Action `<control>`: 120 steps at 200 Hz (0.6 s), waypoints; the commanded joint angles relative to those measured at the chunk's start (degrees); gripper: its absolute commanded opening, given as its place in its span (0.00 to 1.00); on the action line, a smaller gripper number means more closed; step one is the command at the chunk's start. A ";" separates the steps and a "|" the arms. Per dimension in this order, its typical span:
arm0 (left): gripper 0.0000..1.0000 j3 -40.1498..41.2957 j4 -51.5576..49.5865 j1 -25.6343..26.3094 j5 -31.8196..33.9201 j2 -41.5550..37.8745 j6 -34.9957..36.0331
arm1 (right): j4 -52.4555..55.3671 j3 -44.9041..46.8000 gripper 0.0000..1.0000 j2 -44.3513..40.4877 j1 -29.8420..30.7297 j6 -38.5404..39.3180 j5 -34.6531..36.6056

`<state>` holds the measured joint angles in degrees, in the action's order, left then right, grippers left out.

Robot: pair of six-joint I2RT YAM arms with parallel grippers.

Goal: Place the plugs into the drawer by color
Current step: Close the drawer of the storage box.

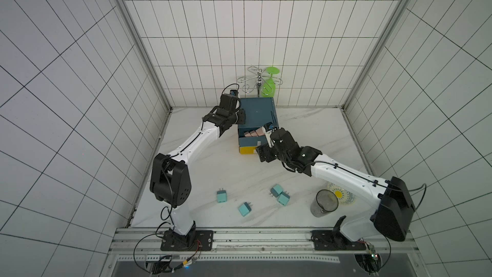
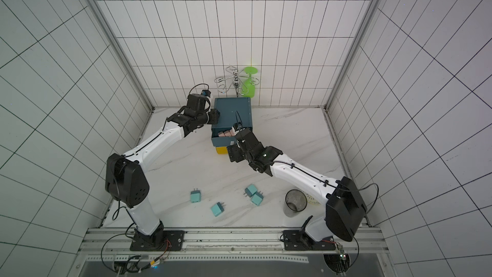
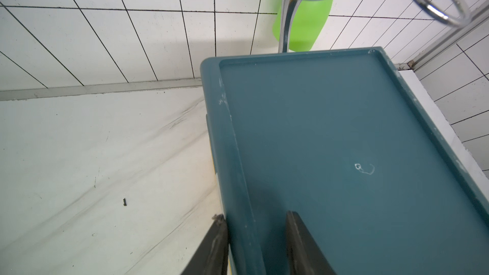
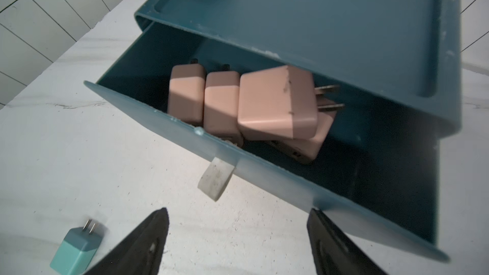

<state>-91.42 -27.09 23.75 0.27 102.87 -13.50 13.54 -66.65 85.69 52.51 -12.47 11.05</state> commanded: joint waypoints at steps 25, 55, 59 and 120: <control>0.36 2.38 -3.67 -0.13 -3.39 2.71 2.95 | -6.14 -9.92 0.84 8.27 -0.68 5.14 6.32; 0.37 4.05 -2.95 -0.25 -2.18 -0.03 1.86 | -6.28 -14.85 0.82 12.23 0.44 6.98 12.64; 0.37 4.33 -2.78 -0.33 -2.11 -0.46 1.48 | -6.25 -15.49 0.82 12.62 0.63 7.42 13.45; 0.59 20.41 8.53 -4.28 -2.03 -21.07 -13.33 | -10.24 -6.18 0.85 -2.72 2.22 6.37 9.94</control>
<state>-79.35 -23.97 22.09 -1.32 92.42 -18.44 8.27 -76.79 93.30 54.85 -5.39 21.69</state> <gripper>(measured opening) 0.560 0.840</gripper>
